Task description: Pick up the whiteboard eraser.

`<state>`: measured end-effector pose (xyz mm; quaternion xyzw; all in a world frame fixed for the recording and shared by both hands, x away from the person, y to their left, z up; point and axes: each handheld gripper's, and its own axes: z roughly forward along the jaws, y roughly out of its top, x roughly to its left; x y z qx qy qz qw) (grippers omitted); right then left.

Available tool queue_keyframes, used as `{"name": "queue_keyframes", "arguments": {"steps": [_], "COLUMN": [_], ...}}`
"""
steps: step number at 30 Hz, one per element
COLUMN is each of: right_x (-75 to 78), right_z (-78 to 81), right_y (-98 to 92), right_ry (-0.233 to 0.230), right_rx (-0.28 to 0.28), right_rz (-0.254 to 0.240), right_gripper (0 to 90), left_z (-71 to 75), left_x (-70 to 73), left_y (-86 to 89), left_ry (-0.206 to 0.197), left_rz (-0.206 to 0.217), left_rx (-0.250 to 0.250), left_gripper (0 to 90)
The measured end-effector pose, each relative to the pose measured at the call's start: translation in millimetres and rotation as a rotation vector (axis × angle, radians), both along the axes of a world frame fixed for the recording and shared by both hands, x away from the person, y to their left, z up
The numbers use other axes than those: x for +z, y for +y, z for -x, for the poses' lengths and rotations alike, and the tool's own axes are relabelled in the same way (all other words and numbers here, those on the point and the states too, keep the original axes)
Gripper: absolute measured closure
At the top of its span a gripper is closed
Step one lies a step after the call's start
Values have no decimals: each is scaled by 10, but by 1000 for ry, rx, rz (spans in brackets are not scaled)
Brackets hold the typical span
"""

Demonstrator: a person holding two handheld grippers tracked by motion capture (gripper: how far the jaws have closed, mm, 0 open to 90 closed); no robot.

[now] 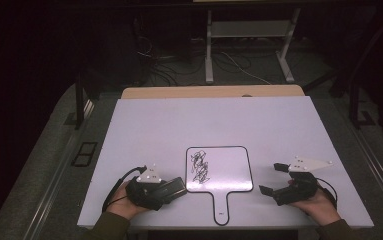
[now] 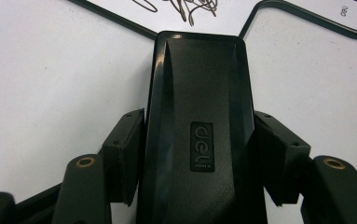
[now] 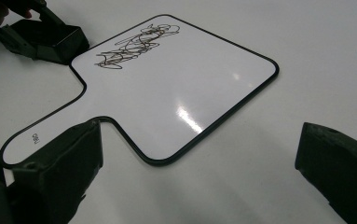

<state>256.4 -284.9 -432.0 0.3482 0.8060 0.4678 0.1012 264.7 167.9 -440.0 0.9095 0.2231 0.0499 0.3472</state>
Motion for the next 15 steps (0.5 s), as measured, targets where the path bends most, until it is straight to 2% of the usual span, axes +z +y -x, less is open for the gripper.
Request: {"name": "queue_keyframes", "arguments": {"steps": [10, 15], "right_x": [2, -1], "right_z": [-8, -18], "right_y": [5, 3], "right_ry": [-4, 0], "right_rx": [0, 0], "right_rz": [-6, -15], "right_gripper": [0, 0], "left_z": [-6, -15], "left_x": [12, 14], "left_y": [-9, -7], "left_ry": [-4, 8], "left_rz": [-14, -8], "left_rx": [-14, -12], "left_gripper": [388, 389]}}
